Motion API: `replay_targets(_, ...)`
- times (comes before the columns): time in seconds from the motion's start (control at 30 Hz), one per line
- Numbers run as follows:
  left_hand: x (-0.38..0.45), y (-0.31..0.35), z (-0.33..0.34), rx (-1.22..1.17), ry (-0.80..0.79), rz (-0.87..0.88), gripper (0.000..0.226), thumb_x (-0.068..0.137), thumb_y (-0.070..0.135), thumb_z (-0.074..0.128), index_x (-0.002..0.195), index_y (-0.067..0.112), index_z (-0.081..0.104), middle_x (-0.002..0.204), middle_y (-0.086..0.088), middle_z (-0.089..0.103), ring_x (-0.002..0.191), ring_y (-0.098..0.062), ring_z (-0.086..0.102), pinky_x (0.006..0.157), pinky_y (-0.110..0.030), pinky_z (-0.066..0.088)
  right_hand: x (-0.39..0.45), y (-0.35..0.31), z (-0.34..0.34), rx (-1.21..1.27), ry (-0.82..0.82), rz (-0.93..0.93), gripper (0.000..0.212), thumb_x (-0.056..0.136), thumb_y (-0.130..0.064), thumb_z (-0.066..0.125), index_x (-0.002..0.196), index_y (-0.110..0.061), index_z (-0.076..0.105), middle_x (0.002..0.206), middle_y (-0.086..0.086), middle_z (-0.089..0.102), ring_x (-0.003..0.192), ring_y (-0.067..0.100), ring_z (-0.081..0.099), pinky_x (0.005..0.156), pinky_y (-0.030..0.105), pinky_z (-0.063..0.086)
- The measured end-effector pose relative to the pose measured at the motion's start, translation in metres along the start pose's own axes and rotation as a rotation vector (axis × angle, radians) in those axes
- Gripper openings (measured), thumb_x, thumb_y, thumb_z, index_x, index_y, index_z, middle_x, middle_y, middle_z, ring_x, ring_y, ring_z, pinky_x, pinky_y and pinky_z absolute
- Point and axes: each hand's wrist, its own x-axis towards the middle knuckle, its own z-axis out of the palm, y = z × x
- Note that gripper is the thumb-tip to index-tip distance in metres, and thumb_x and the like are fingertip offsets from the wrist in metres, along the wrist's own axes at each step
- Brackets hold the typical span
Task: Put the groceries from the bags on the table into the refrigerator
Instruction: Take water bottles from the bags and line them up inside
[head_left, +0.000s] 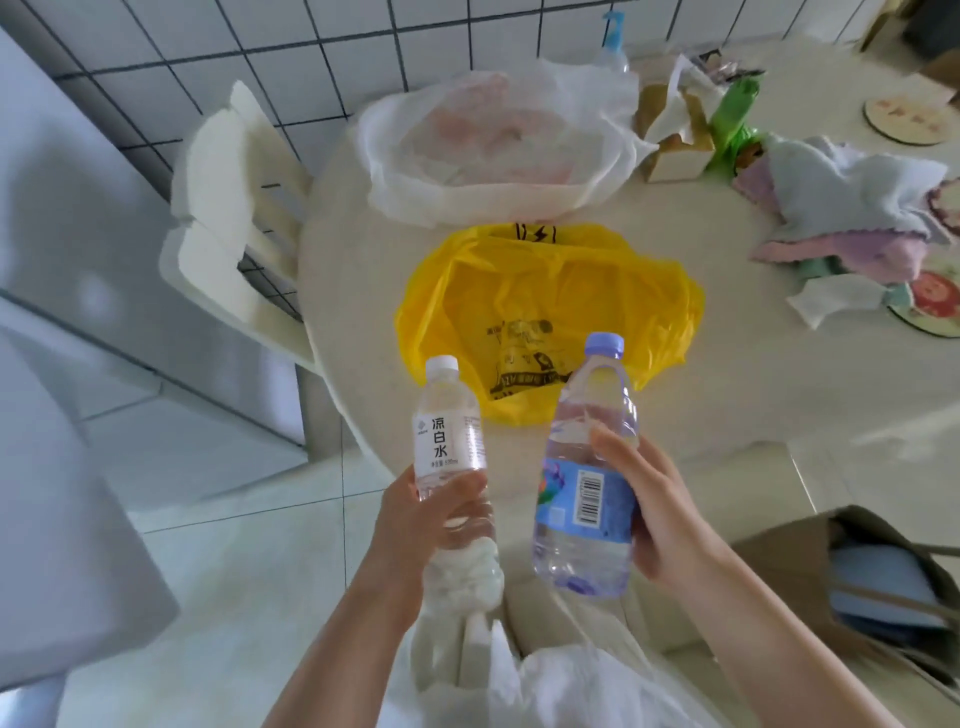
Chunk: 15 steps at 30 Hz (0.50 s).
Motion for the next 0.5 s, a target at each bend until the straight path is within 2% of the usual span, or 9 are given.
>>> replay_targets(0.07, -0.015, -0.018, -0.003, -0.028, 0.013, -0.016, 0.035, 0.069, 0.018, 0.081, 0.096, 0.007, 0.063, 0.070, -0.011, 0.063, 0.054, -0.019, 0.058, 0.050, -0.027, 0.047, -0.016, 0.007, -0.003, -0.067, -0.016, 0.010, 0.082, 0.056, -0.047, 0.083, 0.127, -0.017, 0.054, 0.103, 0.014, 0.071, 0.090, 0.029, 0.070, 0.069, 0.038, 0.054)
replay_targets(0.1, -0.022, -0.027, -0.004, -0.053, 0.017, -0.019, 0.033, 0.068, 0.019, 0.081, 0.093, 0.008, 0.062, 0.069, -0.010, 0.060, 0.052, -0.018, 0.055, 0.050, -0.027, 0.045, -0.024, 0.011, -0.006, -0.090, -0.029, 0.015, 0.086, 0.055, -0.049, 0.083, 0.129, -0.017, 0.053, 0.104, 0.015, 0.070, 0.091, 0.030, 0.069, 0.070, 0.038, 0.054)
replay_targets(0.17, -0.038, -0.044, -0.004, -0.090, 0.037, -0.001, 0.031, 0.069, 0.016, 0.081, 0.092, 0.005, 0.064, 0.069, -0.011, 0.060, 0.054, -0.020, 0.054, 0.052, -0.028, 0.045, -0.039, 0.020, -0.014, -0.097, -0.030, 0.029, 0.080, 0.058, -0.045, 0.079, 0.128, -0.015, 0.054, 0.103, 0.014, 0.070, 0.090, 0.029, 0.069, 0.068, 0.037, 0.054)
replay_targets(0.27, -0.065, -0.070, 0.000, -0.078, 0.112, 0.055, 0.032, 0.077, 0.015, 0.079, 0.102, 0.000, 0.066, 0.075, -0.017, 0.066, 0.062, -0.027, 0.061, 0.061, -0.033, 0.050, -0.062, 0.033, -0.027, -0.095, -0.018, 0.051, 0.072, 0.060, -0.040, 0.077, 0.123, -0.012, 0.058, 0.099, 0.014, 0.070, 0.087, 0.029, 0.070, 0.069, 0.038, 0.056)
replay_targets(0.4, -0.106, -0.108, 0.011, -0.186, 0.213, 0.078, 0.033, 0.078, 0.011, 0.076, 0.105, -0.003, 0.064, 0.072, -0.018, 0.065, 0.060, -0.028, 0.060, 0.058, -0.033, 0.050, -0.096, 0.046, -0.049, -0.134, -0.058, 0.088, 0.053, 0.069, -0.031, 0.077, 0.117, -0.013, 0.061, 0.096, 0.012, 0.072, 0.086, 0.029, 0.069, 0.072, 0.039, 0.056)
replay_targets(0.5, -0.139, -0.139, 0.019, -0.269, 0.292, 0.095, 0.031, 0.079, 0.008, 0.074, 0.106, -0.004, 0.063, 0.071, -0.019, 0.065, 0.057, -0.027, 0.061, 0.054, -0.032, 0.052, -0.119, 0.054, -0.065, -0.202, -0.083, 0.101, 0.054, 0.068, -0.035, 0.075, 0.112, -0.007, 0.063, 0.095, 0.015, 0.072, 0.086, 0.031, 0.069, 0.069, 0.040, 0.056)
